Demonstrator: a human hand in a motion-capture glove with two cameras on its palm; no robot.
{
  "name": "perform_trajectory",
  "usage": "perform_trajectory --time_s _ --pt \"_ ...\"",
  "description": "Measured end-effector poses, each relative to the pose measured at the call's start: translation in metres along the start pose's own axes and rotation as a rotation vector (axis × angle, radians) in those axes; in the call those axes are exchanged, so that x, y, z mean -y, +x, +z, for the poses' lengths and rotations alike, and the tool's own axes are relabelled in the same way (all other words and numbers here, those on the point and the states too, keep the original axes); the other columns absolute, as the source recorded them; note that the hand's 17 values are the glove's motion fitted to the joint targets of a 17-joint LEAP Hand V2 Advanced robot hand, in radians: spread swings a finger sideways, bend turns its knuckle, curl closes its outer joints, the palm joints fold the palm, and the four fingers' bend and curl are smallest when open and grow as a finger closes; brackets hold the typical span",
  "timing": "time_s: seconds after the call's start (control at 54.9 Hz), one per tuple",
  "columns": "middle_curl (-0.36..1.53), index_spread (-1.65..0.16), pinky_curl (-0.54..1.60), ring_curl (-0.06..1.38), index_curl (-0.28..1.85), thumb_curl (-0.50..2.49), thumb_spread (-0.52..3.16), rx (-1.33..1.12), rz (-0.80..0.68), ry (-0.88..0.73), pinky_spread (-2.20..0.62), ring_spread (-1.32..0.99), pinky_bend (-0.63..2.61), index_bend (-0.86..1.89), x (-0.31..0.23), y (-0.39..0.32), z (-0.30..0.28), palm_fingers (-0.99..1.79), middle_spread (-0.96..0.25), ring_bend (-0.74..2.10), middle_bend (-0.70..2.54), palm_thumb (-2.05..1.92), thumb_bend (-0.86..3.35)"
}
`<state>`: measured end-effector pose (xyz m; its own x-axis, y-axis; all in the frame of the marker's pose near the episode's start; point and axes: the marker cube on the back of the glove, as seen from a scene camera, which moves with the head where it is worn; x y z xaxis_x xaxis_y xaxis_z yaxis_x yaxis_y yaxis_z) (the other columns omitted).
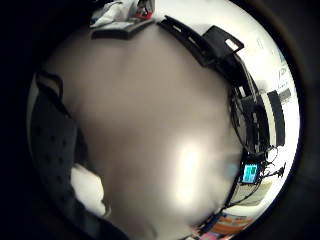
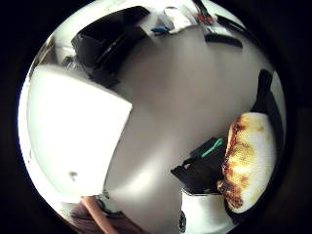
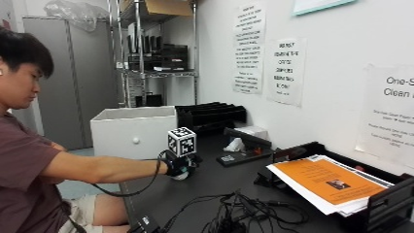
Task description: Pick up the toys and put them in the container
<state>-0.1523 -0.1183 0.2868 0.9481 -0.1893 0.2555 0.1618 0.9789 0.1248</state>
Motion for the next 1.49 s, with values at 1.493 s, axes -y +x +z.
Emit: perform_trajectory --time_s 1.493 --pt "0.84 -0.30 0.64 0.69 1.02 1.06 0.62 -0.048 -0.448 0.102 -0.35 -0.32 1.14 0.79 0.014 -0.343 -0.282 0.95 -0.26 1.42 1.17 0.54 -0.01"
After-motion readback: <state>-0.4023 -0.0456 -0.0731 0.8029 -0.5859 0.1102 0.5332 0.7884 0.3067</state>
